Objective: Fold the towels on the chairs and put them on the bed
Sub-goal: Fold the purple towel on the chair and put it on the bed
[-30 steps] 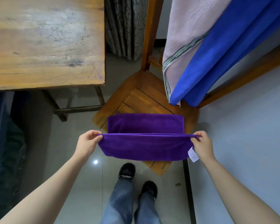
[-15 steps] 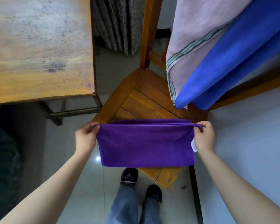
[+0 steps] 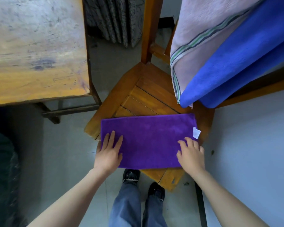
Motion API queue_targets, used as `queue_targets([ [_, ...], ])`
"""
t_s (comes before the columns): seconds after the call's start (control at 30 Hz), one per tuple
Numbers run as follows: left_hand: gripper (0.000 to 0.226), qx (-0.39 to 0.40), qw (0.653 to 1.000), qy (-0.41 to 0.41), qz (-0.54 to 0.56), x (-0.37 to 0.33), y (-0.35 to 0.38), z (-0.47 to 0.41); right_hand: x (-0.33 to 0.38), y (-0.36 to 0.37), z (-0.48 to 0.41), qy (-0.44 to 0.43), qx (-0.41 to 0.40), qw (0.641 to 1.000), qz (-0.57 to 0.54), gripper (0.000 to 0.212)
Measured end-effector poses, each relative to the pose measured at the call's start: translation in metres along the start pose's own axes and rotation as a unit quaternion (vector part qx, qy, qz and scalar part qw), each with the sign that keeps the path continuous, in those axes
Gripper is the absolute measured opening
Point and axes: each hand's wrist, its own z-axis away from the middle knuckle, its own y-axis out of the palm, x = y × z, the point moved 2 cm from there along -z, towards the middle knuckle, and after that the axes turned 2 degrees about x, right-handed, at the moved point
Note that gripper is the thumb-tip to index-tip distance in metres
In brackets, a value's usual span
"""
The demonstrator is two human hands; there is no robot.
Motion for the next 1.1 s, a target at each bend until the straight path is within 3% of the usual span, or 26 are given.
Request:
queue_targets([
  [0.1,0.066,-0.004,1.0,-0.014,-0.016,0.007,0.002,-0.003,-0.018,0.0,0.0,0.097,0.021,0.995,-0.029,0.043],
  [0.2,0.065,0.01,0.999,-0.018,-0.038,0.006,-0.004,-0.002,-0.034,0.006,0.005,0.206,0.029,0.965,-0.162,0.046],
  [0.3,0.072,-0.013,0.999,0.006,-0.031,-0.001,-0.005,0.005,-0.042,0.012,0.013,0.302,0.027,0.866,-0.397,0.054],
  [0.37,0.079,-0.034,0.998,0.031,-0.044,-0.007,0.001,0.012,-0.04,0.014,0.016,0.313,0.047,0.797,-0.515,0.05],
  [0.43,0.087,-0.041,0.997,0.051,-0.049,-0.015,0.007,0.02,-0.038,0.022,0.018,0.302,0.08,0.771,-0.555,0.039],
  [0.53,0.09,-0.032,0.996,0.061,-0.06,-0.026,0.022,0.032,-0.041,0.031,0.019,0.318,0.05,0.771,-0.549,0.007],
  [0.63,0.084,0.001,0.995,0.058,-0.081,-0.029,0.035,0.041,-0.051,0.036,0.02,0.337,0.0,0.775,-0.534,0.025],
  [0.77,0.078,0.003,0.995,0.068,-0.078,-0.034,0.039,0.047,-0.065,0.028,0.031,0.363,-0.05,0.753,-0.547,0.027],
  [0.9,0.07,-0.015,0.995,0.08,-0.06,-0.039,0.039,0.052,-0.086,0.015,0.052,0.404,-0.142,0.734,-0.526,0.008],
  [1.03,0.057,-0.004,0.997,0.026,0.075,-0.044,0.03,0.055,-0.078,0.002,0.067,0.363,-0.177,0.786,-0.468,0.01],
  [1.1,0.053,0.029,0.97,-0.032,0.241,-0.044,0.025,0.051,-0.059,-0.011,0.072,0.311,-0.207,0.815,-0.443,0.014],
])
